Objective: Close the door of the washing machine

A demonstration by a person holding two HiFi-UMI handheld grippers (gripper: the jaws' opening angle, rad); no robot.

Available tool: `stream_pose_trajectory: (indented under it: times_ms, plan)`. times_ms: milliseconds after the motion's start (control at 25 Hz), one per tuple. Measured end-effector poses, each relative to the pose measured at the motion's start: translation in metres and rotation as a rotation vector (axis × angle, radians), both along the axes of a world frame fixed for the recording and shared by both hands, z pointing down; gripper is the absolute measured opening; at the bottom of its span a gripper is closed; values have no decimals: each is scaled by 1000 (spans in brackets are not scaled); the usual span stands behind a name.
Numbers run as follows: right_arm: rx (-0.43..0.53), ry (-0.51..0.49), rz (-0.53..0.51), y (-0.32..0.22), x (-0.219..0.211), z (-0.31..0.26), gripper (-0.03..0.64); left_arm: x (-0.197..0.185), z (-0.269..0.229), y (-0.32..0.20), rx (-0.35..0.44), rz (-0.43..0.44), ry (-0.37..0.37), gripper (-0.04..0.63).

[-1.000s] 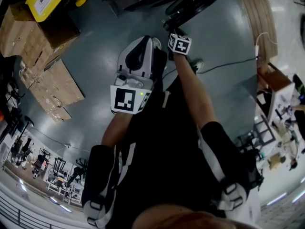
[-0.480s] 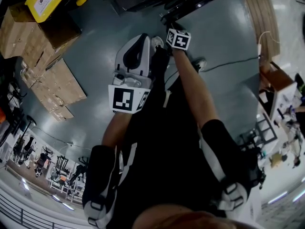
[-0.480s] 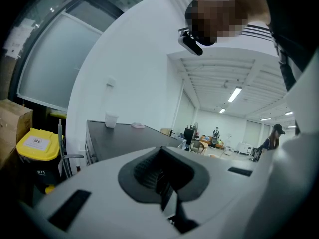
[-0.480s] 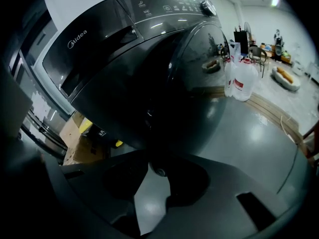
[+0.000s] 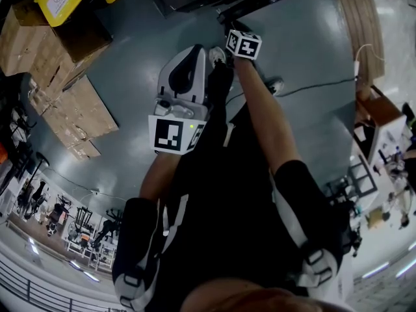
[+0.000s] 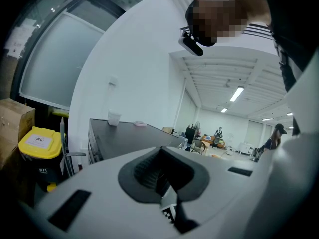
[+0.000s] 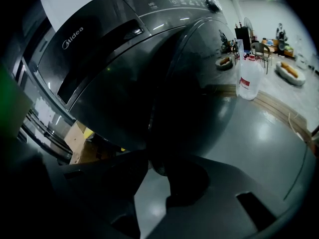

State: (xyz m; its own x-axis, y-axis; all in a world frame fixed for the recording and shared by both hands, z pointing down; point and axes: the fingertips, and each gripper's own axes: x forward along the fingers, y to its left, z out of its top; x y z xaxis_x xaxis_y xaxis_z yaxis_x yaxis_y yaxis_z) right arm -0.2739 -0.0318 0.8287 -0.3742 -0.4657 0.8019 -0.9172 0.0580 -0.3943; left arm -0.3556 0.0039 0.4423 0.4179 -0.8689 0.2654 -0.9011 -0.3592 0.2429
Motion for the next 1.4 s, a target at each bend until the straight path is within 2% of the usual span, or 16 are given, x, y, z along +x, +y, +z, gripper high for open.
stream_pose_trajectory:
  times_ms: [600, 800, 1040, 1160, 1400]
  plan:
    - [16, -40, -16, -24, -20, -1, 101, -11, 8, 0, -18, -31, -21, 6]
    - [22, -52, -20, -26, -22, 0, 103, -12, 0, -3, -8, -71, 9, 5]
    - [12, -93, -15, -29, -23, -1, 103, -15, 0, 0, -8, -85, 6, 5]
    - [-24, -139, -34, -27, -25, -3, 103, -13, -4, 3, -2, -82, 13, 5]
    - [-25, -117, -53, -19, -6, -31, 104, -7, -19, 5, 17, -47, 26, 5]
